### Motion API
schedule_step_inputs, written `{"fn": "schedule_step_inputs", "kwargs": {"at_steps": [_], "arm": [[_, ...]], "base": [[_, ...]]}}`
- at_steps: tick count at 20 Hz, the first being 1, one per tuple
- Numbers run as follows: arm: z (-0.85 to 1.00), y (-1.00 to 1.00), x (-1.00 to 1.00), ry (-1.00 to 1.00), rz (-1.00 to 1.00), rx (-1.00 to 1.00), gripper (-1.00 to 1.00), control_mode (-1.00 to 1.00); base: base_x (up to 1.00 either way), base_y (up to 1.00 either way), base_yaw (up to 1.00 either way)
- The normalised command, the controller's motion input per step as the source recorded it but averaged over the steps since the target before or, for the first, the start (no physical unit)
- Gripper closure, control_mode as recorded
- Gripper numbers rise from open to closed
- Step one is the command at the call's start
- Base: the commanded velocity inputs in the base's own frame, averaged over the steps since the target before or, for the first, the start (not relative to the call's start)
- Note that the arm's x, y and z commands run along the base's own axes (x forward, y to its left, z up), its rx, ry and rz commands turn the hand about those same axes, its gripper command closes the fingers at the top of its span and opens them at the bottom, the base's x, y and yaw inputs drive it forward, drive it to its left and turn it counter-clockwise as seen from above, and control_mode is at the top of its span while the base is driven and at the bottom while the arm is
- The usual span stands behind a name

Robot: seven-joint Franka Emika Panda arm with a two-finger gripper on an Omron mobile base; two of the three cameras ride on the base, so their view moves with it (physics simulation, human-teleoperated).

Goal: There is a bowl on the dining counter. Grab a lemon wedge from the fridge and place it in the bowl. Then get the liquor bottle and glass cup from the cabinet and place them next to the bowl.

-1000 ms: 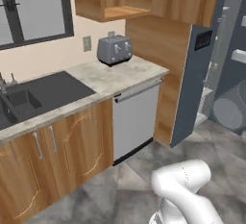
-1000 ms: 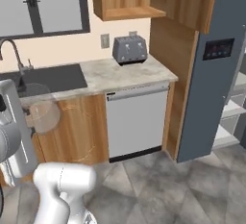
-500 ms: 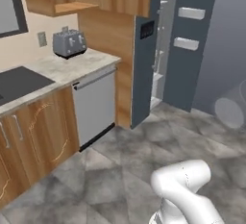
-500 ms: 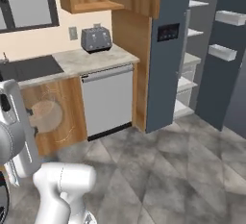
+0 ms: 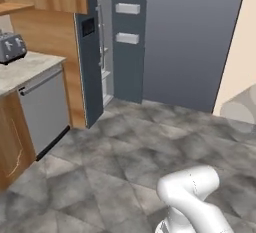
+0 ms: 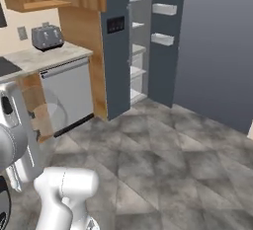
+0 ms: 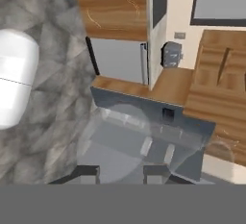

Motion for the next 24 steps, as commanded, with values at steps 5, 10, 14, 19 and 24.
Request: {"fn": "schedule_step_inputs", "kwargs": {"at_steps": [5, 10, 14, 19, 24], "arm": [[0.0, 0.0, 0.0, 0.0, 0.0, 0.0, 1.0, 1.0], [0.0, 0.0, 0.0, 0.0, 0.0, 0.0, 1.0, 1.0], [0.0, 0.0, 0.0, 0.0, 0.0, 0.0, 1.0, 1.0], [0.0, 0.0, 0.0, 0.0, 0.0, 0.0, 1.0, 1.0], [0.0, 0.0, 0.0, 0.0, 0.0, 0.0, 1.0, 1.0]], "base": [[-0.71, -0.2, -0.5], [-0.65, -0.36, -0.47], [-0.62, -0.42, -0.46], [-0.56, -0.5, -0.44], [-0.42, -0.58, -0.4]]}}
